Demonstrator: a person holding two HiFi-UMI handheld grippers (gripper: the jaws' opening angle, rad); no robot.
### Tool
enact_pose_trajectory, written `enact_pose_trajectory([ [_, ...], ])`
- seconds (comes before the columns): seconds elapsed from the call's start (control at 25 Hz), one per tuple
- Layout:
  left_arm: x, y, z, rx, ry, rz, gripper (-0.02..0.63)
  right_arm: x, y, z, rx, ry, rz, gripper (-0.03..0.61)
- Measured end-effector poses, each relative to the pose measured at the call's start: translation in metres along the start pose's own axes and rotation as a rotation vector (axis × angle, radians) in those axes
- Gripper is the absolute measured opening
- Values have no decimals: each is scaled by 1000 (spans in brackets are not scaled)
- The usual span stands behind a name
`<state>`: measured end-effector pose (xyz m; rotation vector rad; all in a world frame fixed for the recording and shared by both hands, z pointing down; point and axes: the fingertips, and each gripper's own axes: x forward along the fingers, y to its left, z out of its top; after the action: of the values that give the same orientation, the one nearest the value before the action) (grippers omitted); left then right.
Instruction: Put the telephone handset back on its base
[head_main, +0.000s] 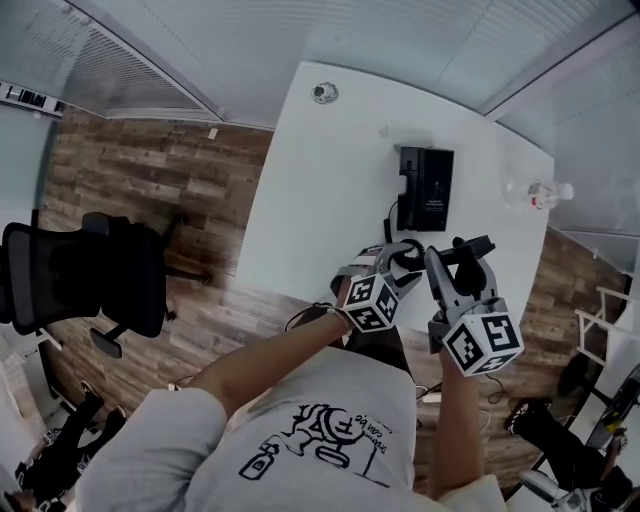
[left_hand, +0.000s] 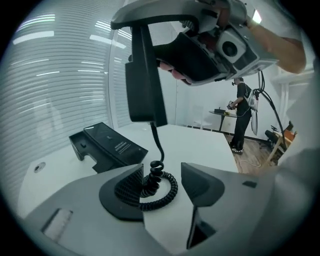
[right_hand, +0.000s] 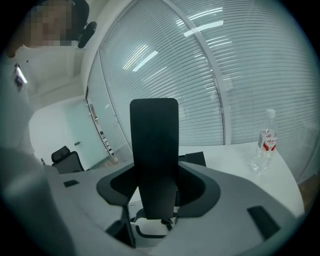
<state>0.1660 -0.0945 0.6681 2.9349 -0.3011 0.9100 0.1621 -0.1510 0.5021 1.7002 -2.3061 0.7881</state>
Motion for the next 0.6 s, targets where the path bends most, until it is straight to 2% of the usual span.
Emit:
enact_pose_trajectory([
  [0.16,2,-9,-10,-58,22,-29,186,13,-9,-5,-42,7,-6,210],
  [0.32,5,-10,-16,-150,29,-39,184,31,-19,-8,-69,22,-12,210],
  [0.52,12,0,-21,-313,49,-40,183,57,-34,-13,-97,36,-19,210],
  [0.6,13,5,-23,-342,65,-30,177,66,-38,-16,-103,41,-20,210],
])
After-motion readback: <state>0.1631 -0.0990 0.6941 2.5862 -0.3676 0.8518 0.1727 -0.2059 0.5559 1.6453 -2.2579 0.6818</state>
